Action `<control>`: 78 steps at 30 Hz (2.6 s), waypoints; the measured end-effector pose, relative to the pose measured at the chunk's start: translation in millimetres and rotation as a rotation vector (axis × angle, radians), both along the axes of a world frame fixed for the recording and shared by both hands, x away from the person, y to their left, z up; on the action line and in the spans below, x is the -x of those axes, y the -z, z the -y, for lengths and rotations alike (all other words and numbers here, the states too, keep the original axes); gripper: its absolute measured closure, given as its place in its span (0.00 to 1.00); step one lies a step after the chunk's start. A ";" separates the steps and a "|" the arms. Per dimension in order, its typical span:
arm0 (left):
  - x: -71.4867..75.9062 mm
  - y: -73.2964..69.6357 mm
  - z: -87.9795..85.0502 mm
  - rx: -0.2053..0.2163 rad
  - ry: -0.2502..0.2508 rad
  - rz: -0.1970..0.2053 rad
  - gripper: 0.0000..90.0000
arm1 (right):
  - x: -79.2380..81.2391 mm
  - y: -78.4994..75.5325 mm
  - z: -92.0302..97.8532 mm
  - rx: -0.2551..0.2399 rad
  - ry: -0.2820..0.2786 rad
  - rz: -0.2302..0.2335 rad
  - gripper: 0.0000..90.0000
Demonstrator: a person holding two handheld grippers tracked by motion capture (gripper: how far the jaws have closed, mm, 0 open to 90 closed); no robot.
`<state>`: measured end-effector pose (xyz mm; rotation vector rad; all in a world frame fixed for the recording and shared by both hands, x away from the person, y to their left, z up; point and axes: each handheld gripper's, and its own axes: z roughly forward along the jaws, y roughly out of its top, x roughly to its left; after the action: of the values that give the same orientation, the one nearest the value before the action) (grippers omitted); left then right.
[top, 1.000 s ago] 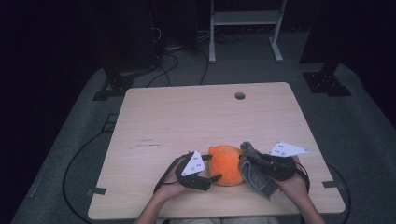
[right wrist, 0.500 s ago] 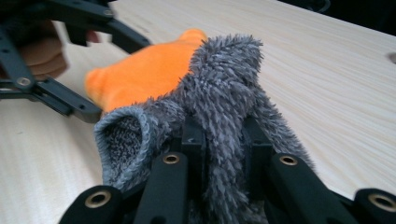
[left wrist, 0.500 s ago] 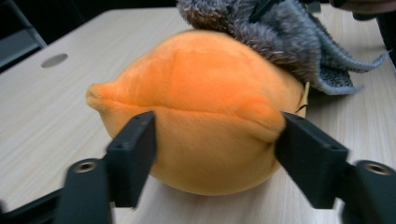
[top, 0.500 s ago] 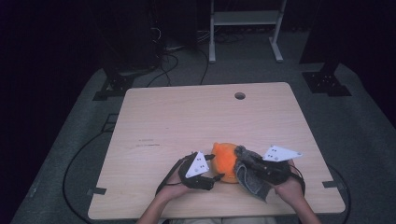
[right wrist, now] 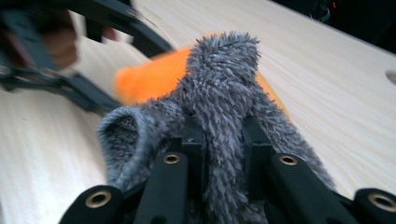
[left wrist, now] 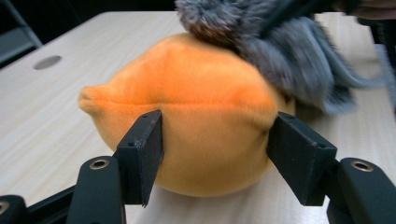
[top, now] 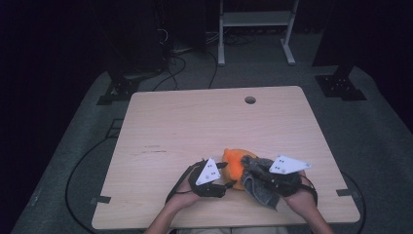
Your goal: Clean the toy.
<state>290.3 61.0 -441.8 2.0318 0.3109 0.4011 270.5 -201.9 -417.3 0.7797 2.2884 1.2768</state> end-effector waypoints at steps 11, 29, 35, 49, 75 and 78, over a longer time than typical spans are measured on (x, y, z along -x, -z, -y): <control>-5.9 -2.1 4.5 0.093 -0.070 -0.089 0.36 | -0.2 3.3 0.3 0.019 -0.001 -0.027 0.84; 5.2 -0.8 10.8 0.036 -0.003 0.006 0.41 | -10.9 -6.4 16.3 0.018 0.051 -0.010 0.85; -3.3 -3.9 8.7 0.132 -0.073 -0.119 0.31 | -8.3 -1.0 17.9 0.019 0.019 -0.037 0.85; 17.4 -3.2 19.7 0.037 0.027 0.048 0.32 | -0.7 -30.1 -11.1 0.072 -0.128 0.003 0.85; 24.8 1.2 20.4 -0.057 0.088 0.111 0.37 | -18.2 -15.8 15.5 -0.005 -0.009 -0.059 0.85; 21.4 -3.5 20.4 0.020 0.020 0.061 0.21 | -15.6 -13.5 12.2 -0.033 0.001 -0.053 0.86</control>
<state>268.8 40.6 -438.3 1.9978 0.2560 0.4450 286.1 -214.1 -403.8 0.8351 2.3142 1.3110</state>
